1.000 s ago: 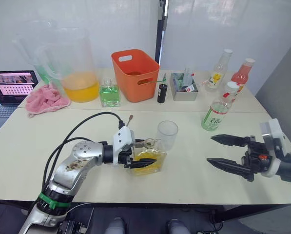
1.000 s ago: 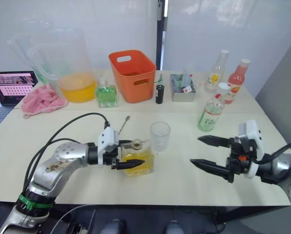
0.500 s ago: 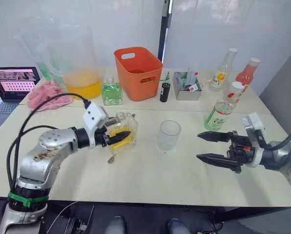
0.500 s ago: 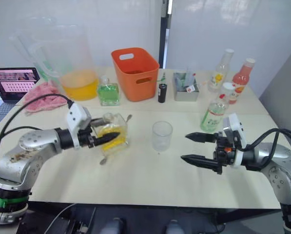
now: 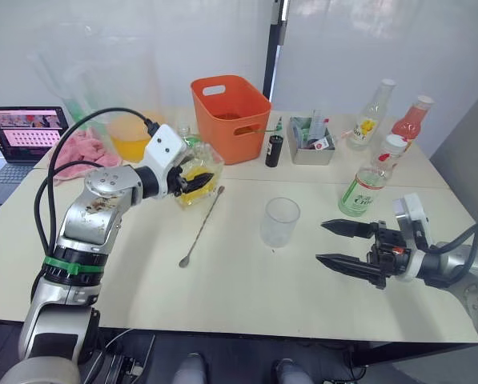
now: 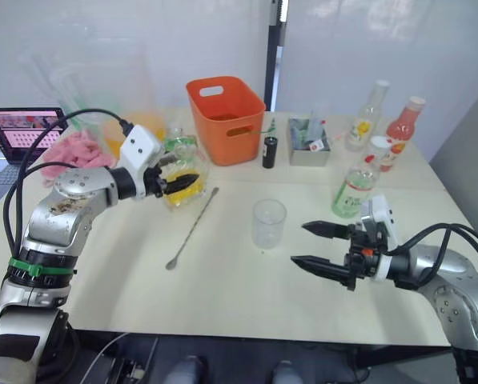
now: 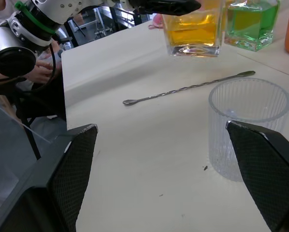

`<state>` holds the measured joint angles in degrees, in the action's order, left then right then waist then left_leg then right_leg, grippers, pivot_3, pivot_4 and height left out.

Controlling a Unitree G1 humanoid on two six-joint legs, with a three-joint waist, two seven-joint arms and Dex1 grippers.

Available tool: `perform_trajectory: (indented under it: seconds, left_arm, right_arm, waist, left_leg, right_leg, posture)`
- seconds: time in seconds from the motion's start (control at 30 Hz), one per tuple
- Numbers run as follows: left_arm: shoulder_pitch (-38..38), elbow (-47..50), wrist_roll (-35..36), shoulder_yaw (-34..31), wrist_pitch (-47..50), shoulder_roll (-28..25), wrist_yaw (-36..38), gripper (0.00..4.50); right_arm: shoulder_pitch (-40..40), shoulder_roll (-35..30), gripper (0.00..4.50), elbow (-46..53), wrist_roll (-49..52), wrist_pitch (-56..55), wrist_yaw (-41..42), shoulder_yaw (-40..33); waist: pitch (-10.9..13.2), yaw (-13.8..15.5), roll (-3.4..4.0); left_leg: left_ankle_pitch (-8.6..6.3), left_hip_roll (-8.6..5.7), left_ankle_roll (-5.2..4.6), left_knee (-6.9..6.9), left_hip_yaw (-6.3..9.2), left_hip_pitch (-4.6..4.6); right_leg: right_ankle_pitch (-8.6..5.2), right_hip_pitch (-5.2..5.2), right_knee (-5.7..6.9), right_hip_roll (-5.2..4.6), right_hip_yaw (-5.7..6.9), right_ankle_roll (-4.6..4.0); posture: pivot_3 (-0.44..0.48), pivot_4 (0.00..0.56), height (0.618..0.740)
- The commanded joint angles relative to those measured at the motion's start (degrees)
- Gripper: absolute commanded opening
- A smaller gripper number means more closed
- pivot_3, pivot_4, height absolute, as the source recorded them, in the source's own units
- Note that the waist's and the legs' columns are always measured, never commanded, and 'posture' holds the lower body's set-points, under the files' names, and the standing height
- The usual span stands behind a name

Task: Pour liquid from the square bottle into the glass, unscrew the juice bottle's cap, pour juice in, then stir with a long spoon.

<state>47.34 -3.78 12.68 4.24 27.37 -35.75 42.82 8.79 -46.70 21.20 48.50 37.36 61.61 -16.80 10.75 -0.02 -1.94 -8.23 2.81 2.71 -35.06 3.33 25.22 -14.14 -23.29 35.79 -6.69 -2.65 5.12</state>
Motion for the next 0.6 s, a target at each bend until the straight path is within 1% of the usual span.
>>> perform_trajectory:
  seconds: [0.03, 0.07, 0.2, 0.33, 0.43, 0.6]
  left_arm:
    - [5.78, -3.28, -3.03, 0.73, -10.37, 1.38, 1.26, 2.82]
    - [7.58, -6.04, -4.54, 1.65, -13.91, 2.54, 0.88, 2.82]
    - [11.31, -12.86, -8.31, 3.73, -22.19, 5.39, 0.63, 2.82]
    - [14.59, -20.06, -11.98, 5.28, -30.74, 9.23, -1.79, 2.82]
    - [15.82, -23.28, -15.75, 7.06, -36.38, 11.32, -3.41, 2.82]
    - [16.06, -27.7, -22.0, 10.12, -43.18, 12.78, -6.27, 2.82]
  right_arm:
    - [-1.78, 0.17, 4.49, 3.16, 1.57, -0.86, -1.72, -3.54]
    - [-2.69, 0.38, 4.49, 3.98, 1.76, -0.83, -2.44, -4.23]
    - [-5.11, 0.82, 4.49, 6.17, 2.36, -0.79, -4.01, -6.02]
    - [-8.08, 1.4, 4.49, 8.35, 2.21, -0.98, -5.93, -8.1]
    - [-9.98, 1.64, 4.49, 9.82, 2.99, -0.96, -6.97, -9.74]
    - [-12.41, 2.42, 4.49, 11.42, 3.06, -1.46, -8.97, -10.45]
  waist:
    - [0.0, 0.12, 0.0]
    - [0.0, 0.15, 0.0]
    - [0.0, 0.33, -0.01]
    - [0.0, 0.54, -0.01]
    - [0.0, 0.61, -0.01]
    - [0.0, 0.4, -0.01]
  left_leg:
    - [0.0, 0.01, 0.0, 0.0, 0.01, 0.0]
    - [0.0, 0.01, 0.0, 0.0, 0.01, 0.0]
    - [0.02, 0.01, 0.02, -0.07, 0.01, 0.01]
    - [0.02, 0.01, 0.02, -0.06, 0.01, 0.02]
    - [0.02, 0.01, 0.02, -0.06, 0.01, 0.03]
    - [0.02, 0.01, 0.02, -0.06, 0.01, 0.02]
  right_leg:
    - [0.01, 0.0, 0.02, 0.02, 0.01, -0.02]
    - [0.01, 0.0, 0.03, 0.02, 0.01, -0.02]
    - [0.0, 0.01, 0.03, 0.02, 0.0, 0.02]
    - [0.0, 0.01, 0.02, 0.03, 0.0, 0.03]
    - [0.01, 0.01, 0.03, 0.02, 0.0, 0.03]
    - [0.01, 0.01, 0.05, 0.03, -0.01, 0.04]
  posture:
    - [0.0, 0.15, 0.74]
    - [0.0, 0.15, 0.74]
    - [0.0, 0.15, 0.74]
    - [0.0, 0.15, 0.74]
    - [0.0, 0.15, 0.74]
    - [0.0, 0.15, 0.74]
